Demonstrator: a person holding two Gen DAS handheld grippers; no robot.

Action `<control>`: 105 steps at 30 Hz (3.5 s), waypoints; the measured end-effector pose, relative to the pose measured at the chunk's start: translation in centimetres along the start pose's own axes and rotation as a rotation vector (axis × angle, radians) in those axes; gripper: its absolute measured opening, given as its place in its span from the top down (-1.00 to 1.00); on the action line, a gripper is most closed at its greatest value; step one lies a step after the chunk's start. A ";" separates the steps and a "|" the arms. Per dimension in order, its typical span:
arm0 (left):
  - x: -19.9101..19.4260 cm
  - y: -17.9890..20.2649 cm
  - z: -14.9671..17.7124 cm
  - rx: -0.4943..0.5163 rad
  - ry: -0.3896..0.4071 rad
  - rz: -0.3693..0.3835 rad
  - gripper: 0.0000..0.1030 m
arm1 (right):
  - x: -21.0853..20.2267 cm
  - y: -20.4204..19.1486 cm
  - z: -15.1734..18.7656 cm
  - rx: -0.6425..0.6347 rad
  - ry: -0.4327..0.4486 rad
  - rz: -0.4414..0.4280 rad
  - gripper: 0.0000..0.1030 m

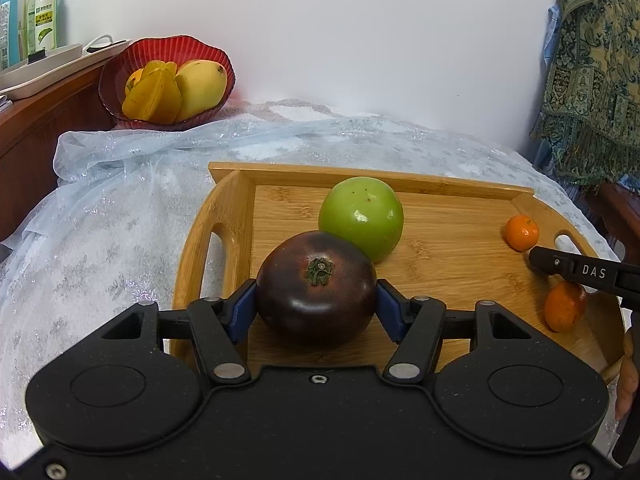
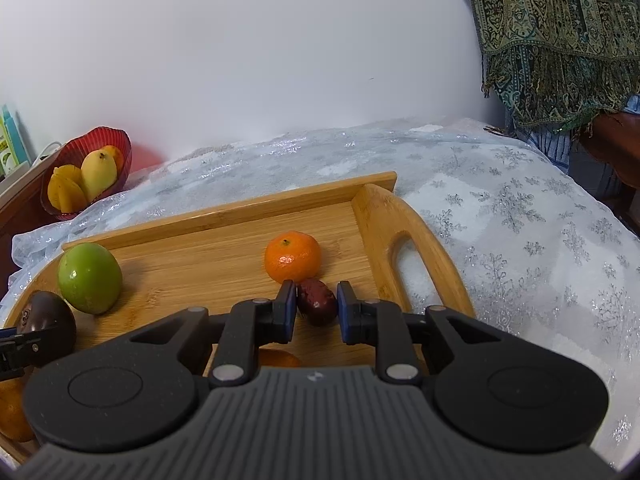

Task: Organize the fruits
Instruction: 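Lift and carry the tomato and red date onto the tray with both tools, then open both tools to release the tomato and red date on the tray, then move both tools back toward the fruit lying beside the tray, then grasp a tangerine with the left tool while the right tool grasps another red date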

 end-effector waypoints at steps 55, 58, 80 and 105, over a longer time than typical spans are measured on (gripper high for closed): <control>-11.0 -0.5 8.3 -0.036 0.202 0.080 -0.74 | -13.4 -5.5 10.7 -0.190 0.293 0.042 -0.73; -11.5 -0.2 9.6 -0.028 0.217 0.074 -0.77 | -13.9 -5.9 11.7 -0.195 0.295 0.046 -0.74; -12.1 1.0 14.0 0.031 0.144 0.124 -0.43 | -16.0 -6.4 16.3 -0.166 0.277 0.088 -0.73; -11.2 3.1 14.4 0.034 0.098 0.255 0.18 | -15.4 -7.1 18.1 -0.197 0.199 -0.025 0.26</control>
Point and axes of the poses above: each gripper's, at about its wrist camera, not at the fingertips, and x roughly the way its jaws point, y to its right, z to its underside, the point moved 2 cm from there along x, roughly the way its jaws point, and after that the axes turned 8 degrees about -z, right-handed, at the moved point
